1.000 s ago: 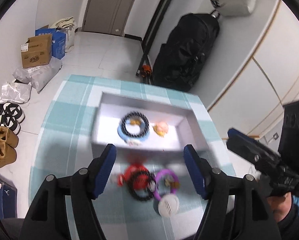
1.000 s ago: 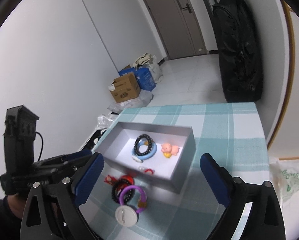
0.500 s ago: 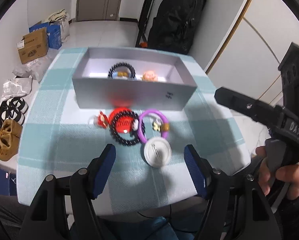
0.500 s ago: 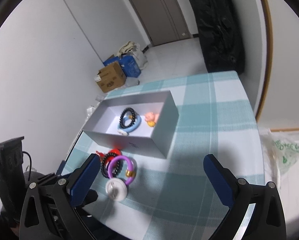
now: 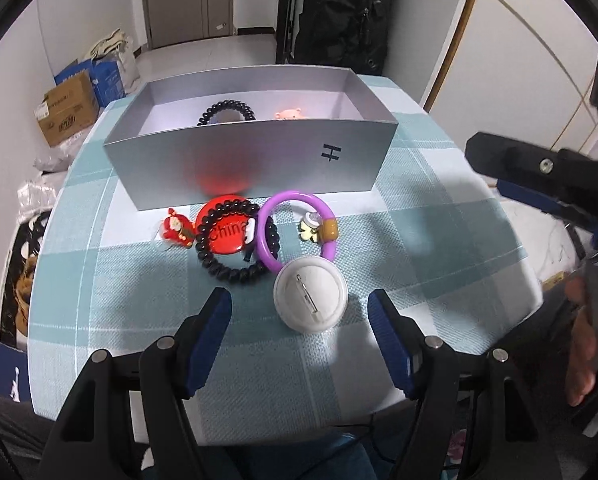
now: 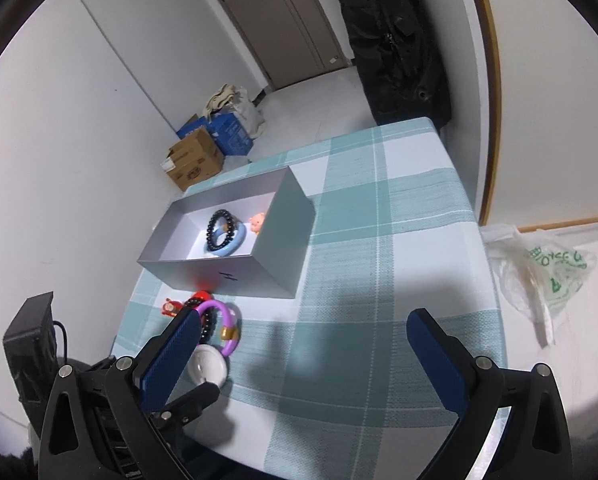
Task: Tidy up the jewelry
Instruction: 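Move the left tool back over the white round badge, then grasp the white round badge with the left tool and lift it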
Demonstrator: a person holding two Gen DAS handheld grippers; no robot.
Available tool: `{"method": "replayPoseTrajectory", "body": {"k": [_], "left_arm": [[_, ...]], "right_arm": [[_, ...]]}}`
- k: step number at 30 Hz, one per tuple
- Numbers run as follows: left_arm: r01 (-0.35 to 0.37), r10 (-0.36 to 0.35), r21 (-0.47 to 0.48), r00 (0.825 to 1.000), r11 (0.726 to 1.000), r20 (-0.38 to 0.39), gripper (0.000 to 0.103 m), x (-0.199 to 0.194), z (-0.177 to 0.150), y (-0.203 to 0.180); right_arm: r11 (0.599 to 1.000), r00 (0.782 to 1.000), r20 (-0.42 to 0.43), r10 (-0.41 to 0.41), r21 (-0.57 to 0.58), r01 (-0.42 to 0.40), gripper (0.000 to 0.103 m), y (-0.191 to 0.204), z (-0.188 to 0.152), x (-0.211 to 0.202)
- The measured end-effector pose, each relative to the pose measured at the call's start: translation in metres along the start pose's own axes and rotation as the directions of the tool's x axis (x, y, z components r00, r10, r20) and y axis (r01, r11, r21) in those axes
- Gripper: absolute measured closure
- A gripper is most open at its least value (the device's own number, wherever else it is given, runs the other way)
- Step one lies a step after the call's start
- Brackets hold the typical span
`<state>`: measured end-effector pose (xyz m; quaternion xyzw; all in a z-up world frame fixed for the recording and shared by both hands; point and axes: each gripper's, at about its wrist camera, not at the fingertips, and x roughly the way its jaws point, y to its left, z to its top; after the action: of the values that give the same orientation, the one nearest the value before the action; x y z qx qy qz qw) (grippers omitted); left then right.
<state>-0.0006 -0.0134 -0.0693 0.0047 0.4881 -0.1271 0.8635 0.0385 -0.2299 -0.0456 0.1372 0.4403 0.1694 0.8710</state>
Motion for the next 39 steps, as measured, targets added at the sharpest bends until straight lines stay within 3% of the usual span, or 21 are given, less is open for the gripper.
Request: {"method": "replayPoseTrajectory", "body": {"k": [3,6,9,24,39], "left_arm": [[-0.011,0.011,0.015,1.000,1.000,-0.001,0.038,0.004,0.000,-0.001],[0.007,-0.007,0.037,1.000,0.999,-0.004,0.057,0.003,-0.002,-0.006],[-0.016,0.016,0.068,1.000,0.998,0.004,0.068,0.002,-0.003,-0.010],[0.038,-0.038,0.033,0.999,0.999,-0.004,0.068,-0.001,0.003,-0.010],[0.100,-0.088,-0.101,0.989,0.990,0.118,0.068,-0.031,0.018,0.022]], "right_arm": [[1.000,1.000,0.000,-0.019,-0.010,0.019,0.000,0.001,0.000,0.000],[0.999,0.999,0.001,-0.038,-0.021,0.038,0.000,0.002,0.000,0.001],[0.998,0.999,0.002,-0.050,-0.028,0.050,0.000,0.002,0.001,0.002],[0.992,0.996,0.019,-0.090,-0.081,0.092,0.000,0.009,0.004,0.002],[0.989,0.996,-0.008,-0.091,-0.115,0.089,0.000,0.021,0.004,0.016]]}}
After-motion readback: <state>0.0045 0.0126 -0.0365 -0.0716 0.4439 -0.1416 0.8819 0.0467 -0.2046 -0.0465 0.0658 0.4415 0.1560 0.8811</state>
